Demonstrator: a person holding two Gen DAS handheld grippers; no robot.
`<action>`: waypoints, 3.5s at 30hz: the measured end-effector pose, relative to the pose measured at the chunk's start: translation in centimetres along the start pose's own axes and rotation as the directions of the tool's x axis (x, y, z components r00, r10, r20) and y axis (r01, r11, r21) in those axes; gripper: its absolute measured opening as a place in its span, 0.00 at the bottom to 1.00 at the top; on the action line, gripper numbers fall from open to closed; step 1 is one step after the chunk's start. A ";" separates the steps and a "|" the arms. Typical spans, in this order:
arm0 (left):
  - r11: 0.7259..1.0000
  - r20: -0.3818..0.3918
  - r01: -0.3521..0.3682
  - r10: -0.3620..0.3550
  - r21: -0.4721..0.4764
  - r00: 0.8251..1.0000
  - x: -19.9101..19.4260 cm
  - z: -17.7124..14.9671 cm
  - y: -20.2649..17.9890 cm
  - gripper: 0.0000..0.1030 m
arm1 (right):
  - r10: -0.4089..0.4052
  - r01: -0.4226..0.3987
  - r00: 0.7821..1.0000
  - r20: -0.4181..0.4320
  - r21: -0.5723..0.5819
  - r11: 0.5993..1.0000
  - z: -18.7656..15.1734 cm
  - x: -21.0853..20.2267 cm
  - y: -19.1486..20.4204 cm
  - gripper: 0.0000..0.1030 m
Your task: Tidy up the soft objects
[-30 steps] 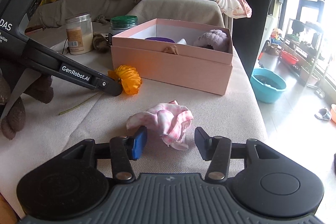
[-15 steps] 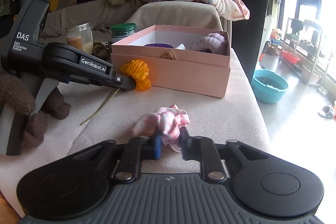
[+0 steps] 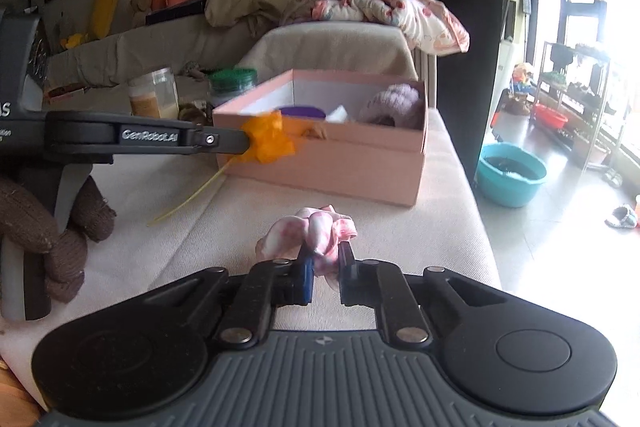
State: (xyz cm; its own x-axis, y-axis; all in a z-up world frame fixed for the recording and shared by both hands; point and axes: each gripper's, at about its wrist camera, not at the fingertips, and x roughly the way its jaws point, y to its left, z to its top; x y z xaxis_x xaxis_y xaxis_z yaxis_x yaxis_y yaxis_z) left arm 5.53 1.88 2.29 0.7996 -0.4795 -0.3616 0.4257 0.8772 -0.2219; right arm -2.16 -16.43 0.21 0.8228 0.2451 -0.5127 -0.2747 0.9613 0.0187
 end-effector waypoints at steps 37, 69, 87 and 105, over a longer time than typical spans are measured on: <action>0.989 -0.152 -0.129 0.117 -0.068 0.981 -3.9 1.6 4.9 0.10 | 0.164 -0.161 0.958 -0.235 0.034 0.986 8.4 9.3 3.7 0.15; 0.923 -0.465 0.359 -0.262 0.134 0.846 2.7 -2.9 -4.6 0.23 | -0.085 0.089 0.986 -0.146 0.018 0.996 -1.1 2.8 -4.3 0.17; 0.840 -0.525 0.440 -0.231 0.316 0.819 1.2 -4.3 -7.6 0.60 | -0.048 0.055 0.986 -0.162 0.042 0.998 -1.1 1.7 -4.9 0.17; 0.904 -0.470 0.295 -0.124 0.310 0.874 5.4 -3.1 -7.3 0.60 | -0.054 0.060 0.989 -0.135 0.038 0.997 -0.4 0.5 -4.9 0.17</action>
State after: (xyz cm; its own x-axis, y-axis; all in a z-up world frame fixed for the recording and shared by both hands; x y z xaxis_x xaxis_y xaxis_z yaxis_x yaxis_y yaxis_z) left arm 5.38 -7.22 -0.86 0.4468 -0.5393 -0.7138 0.7523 0.6583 -0.0265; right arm -0.55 -21.10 -0.51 0.7619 0.1735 -0.6240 -0.2058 0.9784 0.0207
